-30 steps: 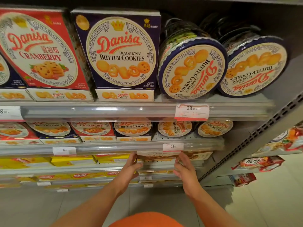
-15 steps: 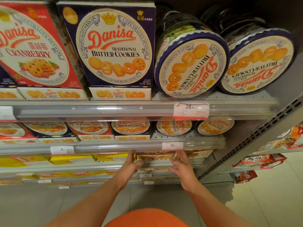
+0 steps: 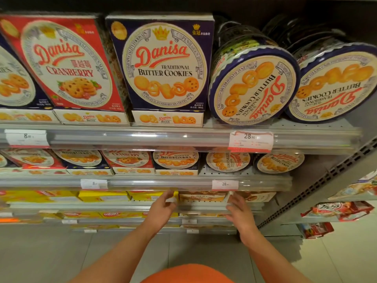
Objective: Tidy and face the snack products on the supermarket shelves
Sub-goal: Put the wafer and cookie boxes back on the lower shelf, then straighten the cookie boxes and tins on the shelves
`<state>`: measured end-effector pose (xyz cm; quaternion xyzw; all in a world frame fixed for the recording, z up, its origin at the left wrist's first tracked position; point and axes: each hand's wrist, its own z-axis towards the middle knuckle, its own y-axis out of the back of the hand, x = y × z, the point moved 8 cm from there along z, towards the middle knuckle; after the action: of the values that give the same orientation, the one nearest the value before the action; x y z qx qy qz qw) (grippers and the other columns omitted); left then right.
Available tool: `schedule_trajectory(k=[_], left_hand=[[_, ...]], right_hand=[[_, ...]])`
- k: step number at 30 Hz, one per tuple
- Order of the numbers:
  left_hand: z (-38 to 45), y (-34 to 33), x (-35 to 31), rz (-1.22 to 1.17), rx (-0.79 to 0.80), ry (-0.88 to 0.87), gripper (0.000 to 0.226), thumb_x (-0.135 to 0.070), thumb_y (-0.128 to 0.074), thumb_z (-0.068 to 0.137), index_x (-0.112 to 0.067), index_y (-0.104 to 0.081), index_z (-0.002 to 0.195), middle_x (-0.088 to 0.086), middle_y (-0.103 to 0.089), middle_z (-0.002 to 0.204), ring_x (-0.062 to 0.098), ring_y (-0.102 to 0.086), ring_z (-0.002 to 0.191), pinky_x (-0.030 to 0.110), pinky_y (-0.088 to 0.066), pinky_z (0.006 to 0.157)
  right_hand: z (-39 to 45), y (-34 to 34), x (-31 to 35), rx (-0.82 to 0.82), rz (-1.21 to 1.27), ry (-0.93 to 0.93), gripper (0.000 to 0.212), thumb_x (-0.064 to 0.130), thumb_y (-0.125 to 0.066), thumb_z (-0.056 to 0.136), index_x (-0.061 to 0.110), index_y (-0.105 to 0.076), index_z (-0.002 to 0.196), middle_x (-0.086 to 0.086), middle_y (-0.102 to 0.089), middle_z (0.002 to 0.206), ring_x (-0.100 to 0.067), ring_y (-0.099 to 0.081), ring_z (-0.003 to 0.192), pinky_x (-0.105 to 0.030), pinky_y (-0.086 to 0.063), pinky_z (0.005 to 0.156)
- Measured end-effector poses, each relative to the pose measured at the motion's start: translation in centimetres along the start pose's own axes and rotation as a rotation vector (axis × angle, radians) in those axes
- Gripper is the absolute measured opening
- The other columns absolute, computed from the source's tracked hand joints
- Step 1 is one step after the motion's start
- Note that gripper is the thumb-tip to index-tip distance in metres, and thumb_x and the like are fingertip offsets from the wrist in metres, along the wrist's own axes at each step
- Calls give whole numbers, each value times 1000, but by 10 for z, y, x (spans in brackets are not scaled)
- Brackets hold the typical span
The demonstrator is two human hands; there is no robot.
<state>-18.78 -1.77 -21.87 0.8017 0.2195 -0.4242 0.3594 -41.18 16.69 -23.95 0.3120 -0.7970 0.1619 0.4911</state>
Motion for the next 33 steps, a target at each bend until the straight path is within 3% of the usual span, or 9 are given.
schedule_trajectory(k=[3,6,8,13,17,24,28,31,33], left_hand=[[-19,37,2,122,-131,-100,29,-15,-58,98,-31,-61,122,-7,-66,124,17,-63,115,33,-51,97],[-45,85,4,282,-348,-230,35,-11,-60,95,-23,-63,127,-4,-65,126,15,-59,117,35,-49,97],[-58,111,9,395,-454,-295,40,-10,-60,92,-20,-61,131,0,-62,130,19,-52,122,37,-45,101],[-75,159,24,493,-561,-354,57,-24,-52,86,-18,-48,142,4,-50,143,27,-43,130,44,-39,107],[-73,193,41,574,-595,-338,68,-33,-48,86,-19,-38,151,5,-32,160,32,-29,145,51,-31,116],[-58,250,77,709,-571,-253,81,-49,-41,87,-17,-22,159,12,-8,168,38,-5,154,54,-19,122],[-47,287,100,814,-520,-221,85,-42,-60,90,-13,-21,160,17,-6,168,43,-2,153,60,-21,121],[-37,302,119,880,-418,-190,90,-44,-60,93,-21,-7,162,8,10,169,39,9,154,61,-16,122],[-33,306,129,916,-365,-200,94,-48,-57,93,-26,5,161,3,18,167,36,15,153,60,-12,122]], right_hand=[[-25,2,21,-133,-539,293,36,9,-62,91,30,-61,121,3,-66,127,-23,-64,114,-39,-53,95],[-59,-31,50,-179,-985,804,58,8,-68,84,19,-56,140,-5,-53,147,-27,-49,137,-42,-41,111],[-73,-63,57,-85,-1119,944,69,12,-63,86,14,-42,152,-8,-33,162,-28,-25,152,-48,-27,121],[-68,-101,52,-23,-1337,818,85,21,-68,87,16,-26,160,-12,-11,169,-31,-8,156,-52,-19,124],[-53,-103,34,0,-1490,658,91,30,-56,96,26,8,161,-7,27,165,-27,22,153,-50,-6,127],[-60,-120,39,-190,-1405,564,95,24,-72,82,22,-20,161,-9,-11,169,-32,-4,156,-56,-12,125],[-62,-136,35,-252,-1344,433,98,28,-69,84,22,-11,162,-12,-8,169,-36,-3,156,-55,-13,125],[-63,-144,37,-235,-1329,299,94,33,-61,91,21,0,162,-11,3,169,-35,0,156,-51,-12,126],[-74,-151,51,-250,-1248,282,87,30,-64,93,18,-11,161,-12,-9,169,-34,-13,154,-51,-24,123]])
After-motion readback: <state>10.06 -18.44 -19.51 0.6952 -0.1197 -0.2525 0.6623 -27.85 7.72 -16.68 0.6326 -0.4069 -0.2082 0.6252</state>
